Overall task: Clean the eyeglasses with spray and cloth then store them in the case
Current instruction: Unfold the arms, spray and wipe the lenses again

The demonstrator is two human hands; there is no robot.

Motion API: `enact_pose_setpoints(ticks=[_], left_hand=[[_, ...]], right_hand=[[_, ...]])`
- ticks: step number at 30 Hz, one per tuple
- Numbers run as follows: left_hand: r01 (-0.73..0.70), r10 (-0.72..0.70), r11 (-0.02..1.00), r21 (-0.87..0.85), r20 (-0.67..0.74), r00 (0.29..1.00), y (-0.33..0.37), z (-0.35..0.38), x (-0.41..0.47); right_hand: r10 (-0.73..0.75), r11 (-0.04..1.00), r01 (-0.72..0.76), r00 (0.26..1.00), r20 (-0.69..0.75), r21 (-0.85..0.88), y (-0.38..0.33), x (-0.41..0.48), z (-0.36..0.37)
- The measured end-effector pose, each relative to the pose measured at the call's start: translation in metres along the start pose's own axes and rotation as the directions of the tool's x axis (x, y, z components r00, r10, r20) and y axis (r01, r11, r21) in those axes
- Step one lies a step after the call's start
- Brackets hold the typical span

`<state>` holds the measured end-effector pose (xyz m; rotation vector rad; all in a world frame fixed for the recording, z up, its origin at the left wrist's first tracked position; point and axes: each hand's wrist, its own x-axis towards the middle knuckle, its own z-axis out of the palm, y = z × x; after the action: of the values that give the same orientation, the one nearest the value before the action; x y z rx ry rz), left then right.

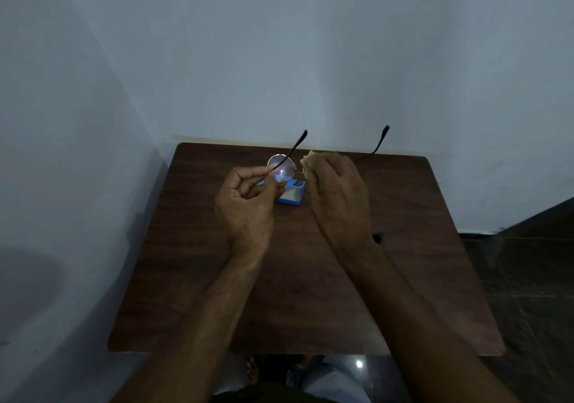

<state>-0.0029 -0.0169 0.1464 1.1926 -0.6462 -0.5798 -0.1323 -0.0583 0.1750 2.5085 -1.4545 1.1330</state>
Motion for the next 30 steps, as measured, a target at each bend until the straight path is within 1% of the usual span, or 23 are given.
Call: enact_pose_setpoints(ticks=[5,7,9,11,12,16,18,20,21,23,26,28,30], left_hand=[[0.055,-0.056,0.994,-0.093,-0.01,0.998,0.0,0.006,-0.009],[0.07,-0.073,0.991,-0.117,-0.019,0.997,0.002,0.009,-0.008],[0.095,-0.1,0.988,-0.125,-0.036,0.994,0.002,0.01,-0.005],[0.132,-0.139,0.983,-0.125,-0.053,0.989,0.001,0.011,-0.003],[0.152,-0.161,0.98,-0.132,-0.059,0.985,0.001,0.012,-0.003],[0.235,-0.254,0.951,-0.203,-0.071,0.965,0.002,0.017,-0.007],[0.268,-0.292,0.934,-0.236,-0.073,0.954,0.003,0.02,-0.008],[0.289,-0.315,0.926,-0.242,-0.077,0.946,0.003,0.022,-0.008],[0.298,-0.324,0.923,-0.244,-0.074,0.943,0.003,0.023,-0.008],[0.317,-0.345,0.91,-0.265,-0.064,0.936,0.004,0.024,-0.008],[0.334,-0.363,0.899,-0.284,-0.057,0.93,0.002,0.024,-0.008],[0.329,-0.36,0.9,-0.285,-0.062,0.931,0.001,0.023,-0.006],[0.333,-0.364,0.899,-0.283,-0.062,0.929,0.0,0.022,-0.004]], right_hand=[[0.089,0.994,-0.088,0.996,0.004,-0.061,0.012,0.003,-0.001],[0.069,0.996,-0.07,0.998,-0.005,-0.052,0.012,0.003,-0.001],[0.0,1.0,0.0,1.0,0.003,-0.018,0.009,-0.003,-0.001],[-0.068,0.997,0.068,0.998,0.003,-0.019,0.007,-0.011,-0.001],[-0.071,0.997,0.071,0.997,0.007,-0.025,0.009,-0.012,-0.003],[0.036,0.999,-0.036,0.999,0.003,-0.029,0.021,-0.004,-0.011],[-0.009,1.0,0.009,1.0,0.009,-0.018,0.019,-0.004,-0.012],[-0.088,0.995,0.09,0.994,0.071,-0.03,0.013,-0.008,-0.01],[-0.103,0.993,0.107,0.99,0.099,-0.042,0.012,-0.01,-0.01],[-0.072,0.996,0.077,0.994,0.088,-0.054,0.016,-0.007,-0.013],[-0.008,0.999,0.008,1.0,0.02,-0.04,0.022,0.001,-0.016],[-0.029,0.998,0.032,0.998,0.057,-0.056,0.016,0.001,-0.014],[-0.056,0.997,0.063,0.991,0.124,-0.047,0.013,-0.003,-0.012]])
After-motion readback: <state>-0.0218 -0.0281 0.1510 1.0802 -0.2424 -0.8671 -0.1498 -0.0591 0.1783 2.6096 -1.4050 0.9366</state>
